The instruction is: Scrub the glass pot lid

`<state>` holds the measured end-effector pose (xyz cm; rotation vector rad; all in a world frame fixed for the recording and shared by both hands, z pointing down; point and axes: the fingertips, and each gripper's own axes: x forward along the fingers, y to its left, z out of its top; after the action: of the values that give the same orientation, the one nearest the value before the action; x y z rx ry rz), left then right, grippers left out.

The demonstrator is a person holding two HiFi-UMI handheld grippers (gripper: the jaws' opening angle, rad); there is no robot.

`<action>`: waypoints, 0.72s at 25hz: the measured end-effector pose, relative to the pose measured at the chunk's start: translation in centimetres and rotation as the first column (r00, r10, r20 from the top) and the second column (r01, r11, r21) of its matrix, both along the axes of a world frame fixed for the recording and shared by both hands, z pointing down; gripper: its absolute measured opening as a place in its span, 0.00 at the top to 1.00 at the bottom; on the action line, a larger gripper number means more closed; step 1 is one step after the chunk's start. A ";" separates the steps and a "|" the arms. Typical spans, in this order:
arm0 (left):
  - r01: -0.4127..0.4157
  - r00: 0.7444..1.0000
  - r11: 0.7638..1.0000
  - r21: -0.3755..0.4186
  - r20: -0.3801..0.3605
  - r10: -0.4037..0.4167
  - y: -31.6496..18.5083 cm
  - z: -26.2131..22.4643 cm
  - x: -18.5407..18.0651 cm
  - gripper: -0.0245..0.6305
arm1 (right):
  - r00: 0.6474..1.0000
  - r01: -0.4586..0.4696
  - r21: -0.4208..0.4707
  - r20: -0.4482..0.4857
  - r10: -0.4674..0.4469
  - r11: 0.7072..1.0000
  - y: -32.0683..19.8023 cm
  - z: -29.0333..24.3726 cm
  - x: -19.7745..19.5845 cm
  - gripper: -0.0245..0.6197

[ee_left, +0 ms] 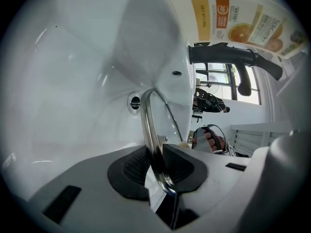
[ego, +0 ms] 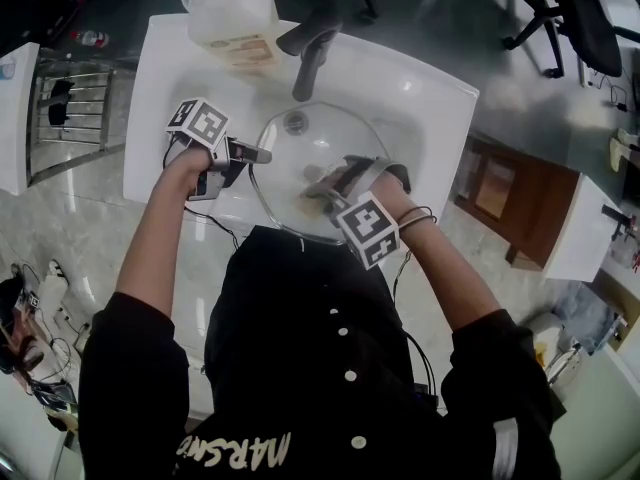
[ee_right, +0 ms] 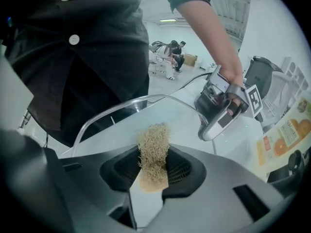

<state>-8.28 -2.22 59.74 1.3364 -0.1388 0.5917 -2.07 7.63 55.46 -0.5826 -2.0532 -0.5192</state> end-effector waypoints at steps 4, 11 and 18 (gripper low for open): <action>-0.002 1.000 1.000 0.005 0.005 0.002 0.0 0.0 0.0 0.81 | 0.998 0.041 -0.032 -0.049 -0.042 0.999 1.0 -0.1 2.3 0.74; -0.004 1.000 1.000 0.009 0.012 0.004 0.0 0.0 0.0 0.81 | 0.984 0.097 -0.100 -0.140 -0.111 0.990 2.6 -0.5 6.2 0.74; 0.002 1.000 1.000 0.011 0.017 -0.002 0.0 0.1 0.0 0.81 | 0.962 0.129 -0.154 -0.220 -0.161 0.980 3.4 -1.0 8.8 0.75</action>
<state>-8.27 -2.19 59.79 1.3416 -0.1573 0.6011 6.72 11.08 54.43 -0.8424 -1.8417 -0.3749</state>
